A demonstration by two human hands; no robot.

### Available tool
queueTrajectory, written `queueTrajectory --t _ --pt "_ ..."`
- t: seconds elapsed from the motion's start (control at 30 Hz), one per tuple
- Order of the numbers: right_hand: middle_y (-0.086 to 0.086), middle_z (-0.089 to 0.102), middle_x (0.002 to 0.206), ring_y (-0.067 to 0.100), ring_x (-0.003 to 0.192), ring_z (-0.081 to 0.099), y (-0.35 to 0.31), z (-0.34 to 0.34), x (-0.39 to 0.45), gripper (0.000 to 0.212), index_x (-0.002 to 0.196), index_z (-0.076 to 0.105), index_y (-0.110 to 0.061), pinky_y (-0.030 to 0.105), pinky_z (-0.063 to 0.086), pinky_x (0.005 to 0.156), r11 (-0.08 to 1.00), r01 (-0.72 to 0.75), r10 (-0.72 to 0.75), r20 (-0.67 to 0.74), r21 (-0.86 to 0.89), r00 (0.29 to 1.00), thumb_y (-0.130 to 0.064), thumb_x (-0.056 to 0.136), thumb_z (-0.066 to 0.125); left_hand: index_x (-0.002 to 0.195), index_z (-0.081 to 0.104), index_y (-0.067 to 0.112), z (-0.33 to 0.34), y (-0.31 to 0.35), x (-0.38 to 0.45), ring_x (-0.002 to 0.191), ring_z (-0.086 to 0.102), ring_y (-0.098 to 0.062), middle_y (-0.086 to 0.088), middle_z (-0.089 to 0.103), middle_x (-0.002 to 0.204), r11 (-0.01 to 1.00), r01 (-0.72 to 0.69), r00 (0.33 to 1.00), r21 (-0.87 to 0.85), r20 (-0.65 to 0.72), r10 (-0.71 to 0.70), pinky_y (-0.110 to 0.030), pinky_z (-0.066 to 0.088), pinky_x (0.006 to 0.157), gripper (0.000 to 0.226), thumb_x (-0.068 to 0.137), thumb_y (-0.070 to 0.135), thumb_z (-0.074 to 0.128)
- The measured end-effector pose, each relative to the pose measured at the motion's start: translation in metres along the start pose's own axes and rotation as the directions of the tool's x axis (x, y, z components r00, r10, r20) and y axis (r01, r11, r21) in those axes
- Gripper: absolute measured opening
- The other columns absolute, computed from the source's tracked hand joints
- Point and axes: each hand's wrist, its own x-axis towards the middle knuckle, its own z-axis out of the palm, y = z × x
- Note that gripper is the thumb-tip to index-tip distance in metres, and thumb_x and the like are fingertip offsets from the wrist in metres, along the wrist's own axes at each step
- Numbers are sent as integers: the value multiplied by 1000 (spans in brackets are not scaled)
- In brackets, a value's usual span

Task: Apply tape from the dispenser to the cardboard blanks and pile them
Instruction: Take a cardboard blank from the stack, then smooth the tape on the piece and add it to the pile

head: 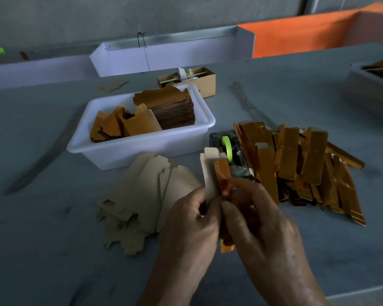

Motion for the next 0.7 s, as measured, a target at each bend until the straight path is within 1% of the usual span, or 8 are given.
queueTrajectory --t 0.13,0.2,0.27,0.33,0.4,0.5,0.57,0.7 --pt "-13 64 99 1 83 65 0 -2 2 41 120 60 -31 15 54 67 1000 -2 2 24 -18 1000 -44 84 46 82 67 19 -11 7 -3 72 68 -17 -6 69 74 996 -92 987 11 131 89 -38 55 67 39 91 52 48" --pt "-12 66 95 0 78 65 1 -2 3 34 118 62 -30 11 52 64 1000 -6 6 32 -12 999 -33 85 53 82 67 19 -14 7 -2 64 65 -11 -4 68 69 995 -92 989 27 117 88 -31 53 60 25 94 35 54" --pt "-13 68 85 -2 76 65 1 -1 3 28 109 62 -38 9 51 62 997 -77 76 47 30 996 -36 81 58 81 67 18 -17 4 -3 62 64 -15 -6 68 69 995 -80 990 65 125 71 -32 52 58 20 94 25 54" --pt "-17 67 81 -8 76 63 4 -3 5 27 96 58 -44 13 53 60 981 -172 173 -9 85 985 -51 71 58 85 69 20 -21 2 -4 71 66 -29 -13 69 77 997 -61 982 52 182 51 -37 53 63 20 93 32 55" --pt "-14 67 82 -5 79 62 9 -7 8 42 94 59 -39 18 52 64 955 -261 268 -37 140 963 -60 58 57 91 70 26 -25 2 -5 78 64 -33 -17 68 85 998 -41 965 52 261 26 -37 51 68 24 88 46 56" --pt "1 70 81 14 80 68 12 -9 9 43 90 69 -24 37 55 78 814 -439 396 190 380 898 -51 57 67 90 70 35 -23 2 -5 80 69 -15 0 73 82 1000 20 941 22 338 -26 -31 51 74 19 80 48 62" --pt "6 70 78 21 77 67 13 -7 9 28 81 71 -18 38 53 76 736 -492 412 269 465 871 -37 62 68 85 68 36 -20 0 -5 80 70 -12 3 74 82 995 98 946 0 311 -93 -33 51 75 15 72 43 65" --pt "6 69 75 22 77 66 17 -4 9 15 77 72 -18 39 52 75 733 -492 444 218 470 869 -29 66 69 82 69 32 -14 -7 -6 80 70 -13 4 73 80 995 100 986 20 135 -102 -37 56 78 1 81 32 69"
